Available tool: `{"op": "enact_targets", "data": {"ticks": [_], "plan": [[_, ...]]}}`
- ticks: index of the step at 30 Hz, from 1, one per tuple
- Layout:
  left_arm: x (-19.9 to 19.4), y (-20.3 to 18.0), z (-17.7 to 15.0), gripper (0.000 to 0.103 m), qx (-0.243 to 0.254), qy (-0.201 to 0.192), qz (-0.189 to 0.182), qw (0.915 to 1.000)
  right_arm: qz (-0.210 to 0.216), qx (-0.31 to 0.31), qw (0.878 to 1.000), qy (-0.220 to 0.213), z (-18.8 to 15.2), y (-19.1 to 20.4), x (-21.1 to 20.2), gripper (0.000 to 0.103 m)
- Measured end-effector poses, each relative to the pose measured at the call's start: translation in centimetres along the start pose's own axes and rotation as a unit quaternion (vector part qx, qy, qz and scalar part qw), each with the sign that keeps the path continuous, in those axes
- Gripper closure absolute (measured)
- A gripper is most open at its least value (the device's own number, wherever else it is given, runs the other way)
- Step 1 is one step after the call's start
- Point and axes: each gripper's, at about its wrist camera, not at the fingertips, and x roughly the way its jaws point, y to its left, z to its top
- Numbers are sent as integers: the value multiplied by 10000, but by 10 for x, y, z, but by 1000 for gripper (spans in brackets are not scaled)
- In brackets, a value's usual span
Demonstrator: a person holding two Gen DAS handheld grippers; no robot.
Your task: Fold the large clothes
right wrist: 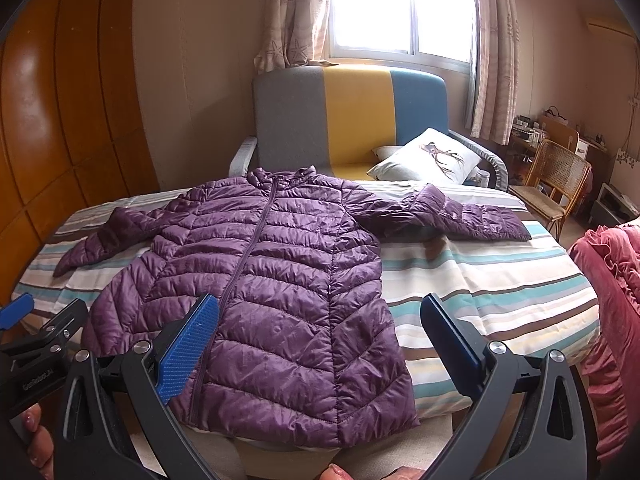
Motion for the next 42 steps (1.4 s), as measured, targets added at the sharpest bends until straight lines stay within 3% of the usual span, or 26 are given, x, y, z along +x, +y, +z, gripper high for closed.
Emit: {"op": "enact_targets", "data": {"ticks": [5, 9, 15, 19, 23, 27, 32, 40, 42], "plan": [[5, 0, 2, 2, 41, -88, 16, 10000, -62, 76, 9999, 128, 5, -9, 15, 3], [22, 0, 6, 2, 51, 29, -414, 9991, -105, 143, 9996, 203, 11, -22, 35, 3], [52, 7, 13, 2, -237, 33, -727, 9971, 321, 301, 9985, 319, 15, -59, 83, 3], [90, 8, 24, 2, -226, 262, -433, 9985, 146, 947, 9931, 670, 17, -108, 128, 3], [130, 8, 31, 2, -114, 451, 10, 9989, -468, 1459, 9833, 980, 22, -163, 174, 3], [165, 12, 36, 2, -139, 669, 207, 9974, -897, 2154, 9667, 1050, 31, -229, 215, 3], [205, 17, 46, 2, -141, 783, 633, 9948, -1037, 3207, 9365, 966, 40, -305, 253, 5], [242, 24, 60, 2, -327, 833, 645, 9939, -1043, 4585, 8791, 780, 30, -379, 303, 39], [249, 24, 61, 2, -287, 837, 712, 9935, -1020, 4818, 8674, 715, 26, -388, 312, 40]]}}
